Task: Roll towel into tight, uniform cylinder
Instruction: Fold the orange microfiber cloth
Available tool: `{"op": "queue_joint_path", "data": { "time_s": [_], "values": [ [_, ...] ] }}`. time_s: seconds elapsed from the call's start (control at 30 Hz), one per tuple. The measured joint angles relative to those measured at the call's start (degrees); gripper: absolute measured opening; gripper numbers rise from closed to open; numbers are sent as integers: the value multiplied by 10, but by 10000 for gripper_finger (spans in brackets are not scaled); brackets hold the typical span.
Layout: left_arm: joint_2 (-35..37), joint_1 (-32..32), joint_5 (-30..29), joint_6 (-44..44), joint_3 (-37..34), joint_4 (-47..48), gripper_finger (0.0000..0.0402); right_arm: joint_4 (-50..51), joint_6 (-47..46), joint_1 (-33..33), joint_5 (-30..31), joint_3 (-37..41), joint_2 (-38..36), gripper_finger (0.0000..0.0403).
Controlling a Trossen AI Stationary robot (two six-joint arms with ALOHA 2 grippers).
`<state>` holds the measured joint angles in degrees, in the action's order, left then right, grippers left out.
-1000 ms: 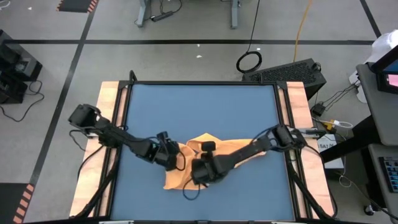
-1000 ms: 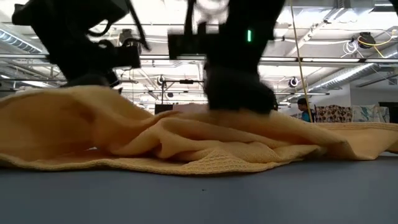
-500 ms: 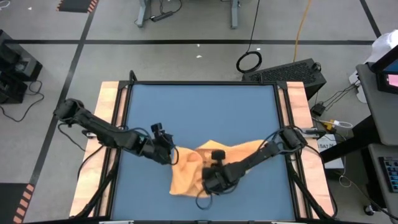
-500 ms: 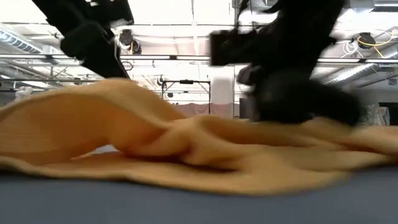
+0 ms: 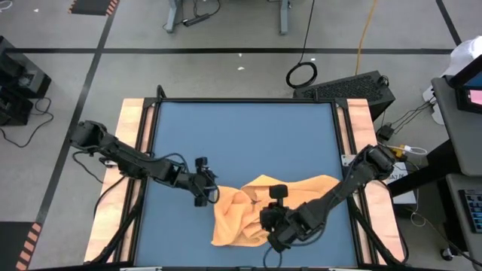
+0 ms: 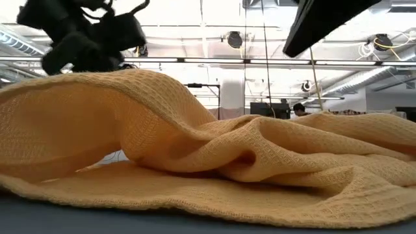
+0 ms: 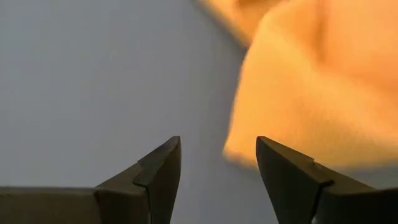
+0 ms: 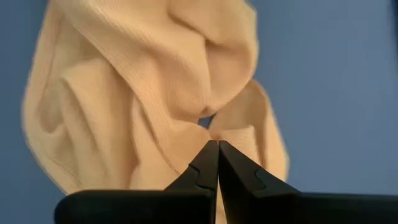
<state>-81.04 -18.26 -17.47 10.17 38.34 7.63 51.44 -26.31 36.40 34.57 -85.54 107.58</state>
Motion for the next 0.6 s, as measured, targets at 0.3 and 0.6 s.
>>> {"op": "queue_joint_path", "data": {
  "time_s": [0.3, 0.6],
  "values": [
    [-105, 12, 64, -68, -7, -91, 195, -2, -5, 1, 41, 0, 1, 4],
    [-131, 9, 66, -106, -4, -131, 13, -25, -77, -3, 89, 0, 1, 4]
  ]
}}
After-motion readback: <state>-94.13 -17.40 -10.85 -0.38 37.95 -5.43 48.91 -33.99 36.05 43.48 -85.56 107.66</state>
